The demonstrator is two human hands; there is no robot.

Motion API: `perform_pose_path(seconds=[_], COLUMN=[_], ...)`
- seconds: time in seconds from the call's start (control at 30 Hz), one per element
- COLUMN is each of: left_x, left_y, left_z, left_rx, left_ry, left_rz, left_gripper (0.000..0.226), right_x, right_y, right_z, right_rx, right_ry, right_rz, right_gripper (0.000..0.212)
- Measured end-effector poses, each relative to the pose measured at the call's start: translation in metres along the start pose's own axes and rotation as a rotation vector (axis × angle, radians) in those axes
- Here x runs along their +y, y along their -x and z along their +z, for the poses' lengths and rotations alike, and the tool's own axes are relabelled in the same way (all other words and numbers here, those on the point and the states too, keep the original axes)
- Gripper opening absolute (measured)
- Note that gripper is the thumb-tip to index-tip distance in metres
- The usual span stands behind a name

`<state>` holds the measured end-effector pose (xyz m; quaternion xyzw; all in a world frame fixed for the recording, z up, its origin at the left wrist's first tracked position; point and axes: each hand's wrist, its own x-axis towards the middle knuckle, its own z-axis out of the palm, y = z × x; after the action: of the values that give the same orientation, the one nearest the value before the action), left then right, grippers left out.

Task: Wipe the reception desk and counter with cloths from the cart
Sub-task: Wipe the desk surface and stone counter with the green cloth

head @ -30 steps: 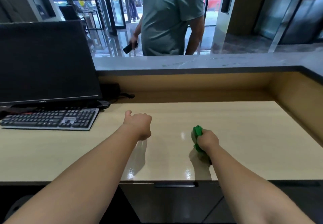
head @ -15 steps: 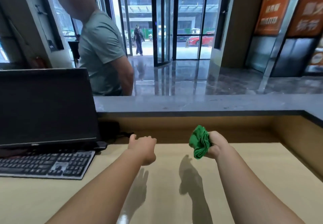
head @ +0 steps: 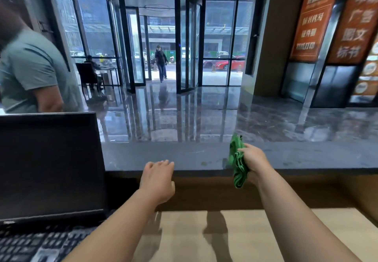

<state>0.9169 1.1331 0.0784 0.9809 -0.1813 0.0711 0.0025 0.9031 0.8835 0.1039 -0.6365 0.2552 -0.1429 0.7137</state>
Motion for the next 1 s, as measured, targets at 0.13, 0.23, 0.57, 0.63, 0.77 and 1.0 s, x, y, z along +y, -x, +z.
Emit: perform_pose_path(seconds=[0.13, 0.23, 0.57, 0.63, 0.77, 1.0], left_x=[-0.012, -0.017, -0.035, -0.034, -0.036, -0.047], left_y=[-0.003, -0.005, 0.001, 0.001, 0.003, 0.004], left_z=[0.005, 0.003, 0.014, 0.014, 0.015, 0.017], left_rx=[0.002, -0.007, -0.095, -0.102, -0.093, -0.092], left_ry=[-0.012, -0.006, -0.043, -0.053, -0.062, -0.013], left_rz=[-0.033, -0.077, -0.158, -0.155, -0.14, -0.146], left_gripper=[0.047, 0.05, 0.042, 0.044, 0.053, 0.06], right_x=[-0.005, -0.004, 0.043, 0.04, 0.04, 0.049], right_y=[-0.02, -0.033, -0.081, -0.089, -0.098, -0.083], right_z=[0.012, 0.013, 0.01, 0.019, 0.047, 0.128], right_rx=[0.067, 0.138, -0.071, -0.077, -0.108, -0.242], right_ry=[0.32, 0.658, 1.465, 1.503, 1.536, 1.522], right_rz=[-0.176, -0.31, -0.392, -0.385, -0.37, -0.501], right_gripper=[0.051, 0.054, 0.054, 0.054, 0.056, 0.057])
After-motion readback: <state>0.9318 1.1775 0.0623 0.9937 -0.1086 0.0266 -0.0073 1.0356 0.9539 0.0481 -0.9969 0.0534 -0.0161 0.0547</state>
